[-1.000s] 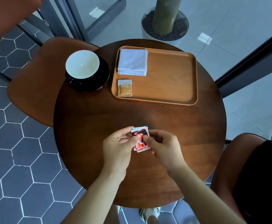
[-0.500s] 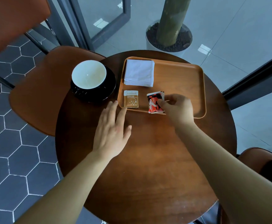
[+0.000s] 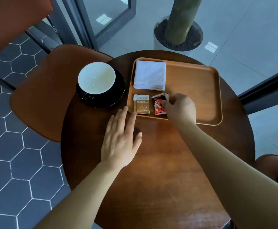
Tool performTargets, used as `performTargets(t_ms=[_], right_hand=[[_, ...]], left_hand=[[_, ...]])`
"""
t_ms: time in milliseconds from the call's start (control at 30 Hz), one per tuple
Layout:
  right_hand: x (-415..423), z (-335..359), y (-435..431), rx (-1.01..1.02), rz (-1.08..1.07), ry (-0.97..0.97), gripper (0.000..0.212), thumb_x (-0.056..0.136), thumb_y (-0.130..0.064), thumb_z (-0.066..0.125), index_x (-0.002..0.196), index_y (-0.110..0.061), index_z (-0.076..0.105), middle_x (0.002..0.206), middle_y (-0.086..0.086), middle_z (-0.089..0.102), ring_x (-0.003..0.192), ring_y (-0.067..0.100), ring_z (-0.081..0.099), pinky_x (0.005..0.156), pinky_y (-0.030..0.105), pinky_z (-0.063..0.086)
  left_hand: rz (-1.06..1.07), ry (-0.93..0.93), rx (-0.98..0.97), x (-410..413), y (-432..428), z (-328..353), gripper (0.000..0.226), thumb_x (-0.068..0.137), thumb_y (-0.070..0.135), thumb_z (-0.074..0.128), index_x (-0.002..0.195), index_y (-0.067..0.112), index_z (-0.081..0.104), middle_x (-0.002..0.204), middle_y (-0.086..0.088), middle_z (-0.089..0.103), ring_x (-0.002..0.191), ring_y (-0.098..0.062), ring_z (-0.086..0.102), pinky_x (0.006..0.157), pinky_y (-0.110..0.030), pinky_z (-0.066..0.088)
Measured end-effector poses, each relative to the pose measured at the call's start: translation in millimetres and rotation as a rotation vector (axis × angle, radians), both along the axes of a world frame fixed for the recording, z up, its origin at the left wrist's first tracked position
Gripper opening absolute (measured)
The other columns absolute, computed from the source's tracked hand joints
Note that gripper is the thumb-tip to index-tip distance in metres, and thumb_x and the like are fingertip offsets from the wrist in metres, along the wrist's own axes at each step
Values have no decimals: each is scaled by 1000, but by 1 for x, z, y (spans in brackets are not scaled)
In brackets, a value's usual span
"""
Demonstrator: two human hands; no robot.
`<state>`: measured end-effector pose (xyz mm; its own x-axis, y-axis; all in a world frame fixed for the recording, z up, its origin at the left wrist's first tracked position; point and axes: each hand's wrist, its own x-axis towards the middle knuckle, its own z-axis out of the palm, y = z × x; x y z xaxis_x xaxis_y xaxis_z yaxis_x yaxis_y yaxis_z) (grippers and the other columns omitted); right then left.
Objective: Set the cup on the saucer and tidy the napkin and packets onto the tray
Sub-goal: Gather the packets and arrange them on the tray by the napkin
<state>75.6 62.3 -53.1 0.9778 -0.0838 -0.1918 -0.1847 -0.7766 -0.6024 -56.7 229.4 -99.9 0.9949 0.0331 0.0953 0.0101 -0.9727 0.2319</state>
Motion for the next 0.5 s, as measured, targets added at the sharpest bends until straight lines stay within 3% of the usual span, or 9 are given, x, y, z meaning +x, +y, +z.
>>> performTargets(t_ms=[100, 200, 367, 500], right_hand=[[0, 0, 4, -10, -15, 25, 19, 90, -33, 66, 75, -29, 55, 59, -15, 51, 54, 3, 48, 46, 20, 29], [-1, 4, 4, -21, -14, 39, 17, 90, -37, 65, 78, -28, 58, 62, -15, 53, 58, 9, 53, 49, 22, 33], [-4, 12, -4, -50, -15, 53, 18, 89, -35, 66, 95, -18, 69, 86, -4, 67, 84, 21, 63, 66, 29, 45], [-7, 16, -9, -82, -4, 28, 23, 88, -35, 65, 105, -20, 72, 99, -4, 73, 90, 21, 66, 69, 29, 48]], left_hand=[[0, -6, -17, 0, 0, 1, 63, 97, 43, 46, 152, 14, 33, 162, -16, 24, 149, -31, 26, 123, -46, 18], [-2, 0, -30, 0, 1, 2, 63, 97, 43, 48, 152, 14, 35, 162, -16, 25, 148, -31, 27, 123, -46, 19], [3, 23, -102, 0, 3, 9, 63, 94, 39, 55, 149, 13, 40, 158, -19, 30, 147, -34, 29, 121, -49, 25], [-69, -12, -98, 12, 6, 23, 50, 95, 36, 53, 139, 13, 50, 146, -20, 44, 141, -35, 36, 113, -49, 38]])
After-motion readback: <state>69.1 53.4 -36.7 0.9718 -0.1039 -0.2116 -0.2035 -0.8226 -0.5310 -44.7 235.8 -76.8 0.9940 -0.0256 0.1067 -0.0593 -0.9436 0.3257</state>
